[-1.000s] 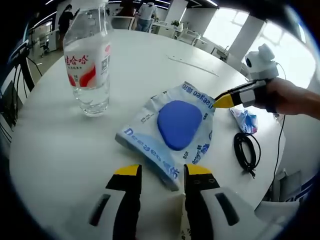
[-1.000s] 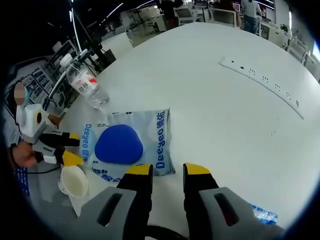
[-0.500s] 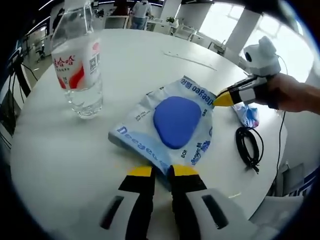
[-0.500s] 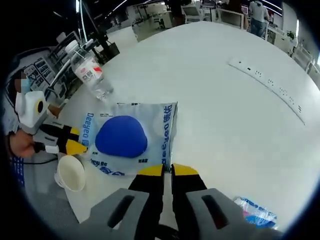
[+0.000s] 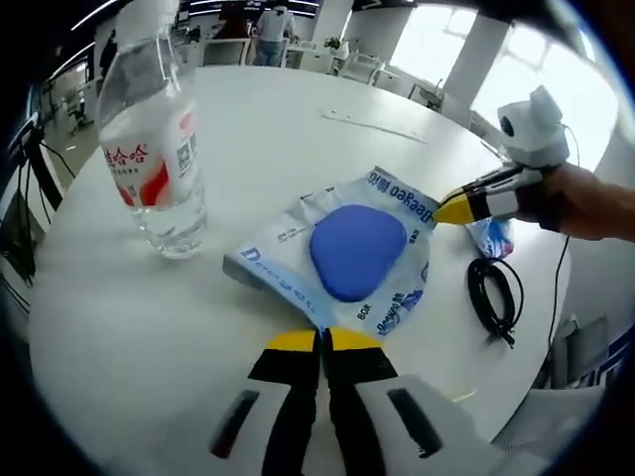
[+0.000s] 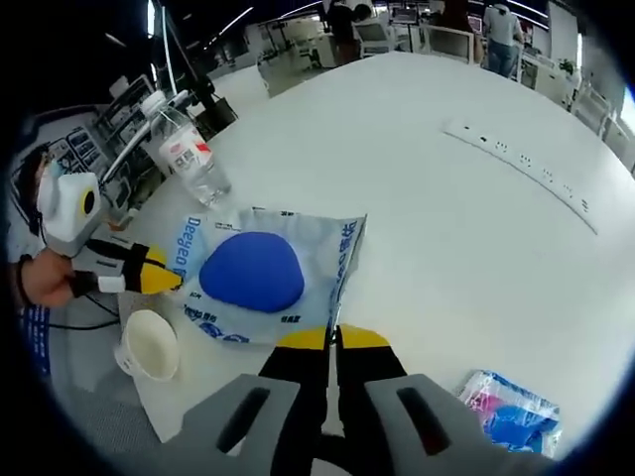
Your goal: Arrange the tabletop items into an orderly group along one side of the table until the central work area is clear of visible clutter.
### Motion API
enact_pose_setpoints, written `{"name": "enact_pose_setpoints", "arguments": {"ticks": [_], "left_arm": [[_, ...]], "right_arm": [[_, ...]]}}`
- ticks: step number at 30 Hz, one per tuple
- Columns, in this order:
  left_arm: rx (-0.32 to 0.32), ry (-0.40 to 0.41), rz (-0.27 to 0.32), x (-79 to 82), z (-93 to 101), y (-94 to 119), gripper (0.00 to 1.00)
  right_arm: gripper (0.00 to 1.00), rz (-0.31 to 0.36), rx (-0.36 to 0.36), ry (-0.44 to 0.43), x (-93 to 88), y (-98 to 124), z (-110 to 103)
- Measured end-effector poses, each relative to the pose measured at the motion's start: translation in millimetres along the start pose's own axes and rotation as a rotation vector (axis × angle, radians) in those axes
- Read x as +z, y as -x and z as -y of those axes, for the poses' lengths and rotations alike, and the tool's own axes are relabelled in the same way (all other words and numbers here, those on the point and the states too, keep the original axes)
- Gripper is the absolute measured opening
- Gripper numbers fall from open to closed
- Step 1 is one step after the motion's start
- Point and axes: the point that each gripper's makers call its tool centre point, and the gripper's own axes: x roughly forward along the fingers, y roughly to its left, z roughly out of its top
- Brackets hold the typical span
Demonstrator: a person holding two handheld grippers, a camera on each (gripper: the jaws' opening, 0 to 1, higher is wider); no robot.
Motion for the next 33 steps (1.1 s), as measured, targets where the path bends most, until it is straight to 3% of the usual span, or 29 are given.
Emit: {"name": "enact_pose_setpoints", "arguments": {"ticks": [16,33], "left_arm": [[-0.016,-0.06,0.028,26.2,10.7,-2.4,0.0],[-0.026,-0.063,0.06,53.0,17.7,-17.3,0.0]], "right_arm": [[0.0,0.076,-0.041,-0.082,-9.5,30.0,5.2],[0.0,0.164,-0.066,-0.156,-25.4,57.8,5.7]]}}
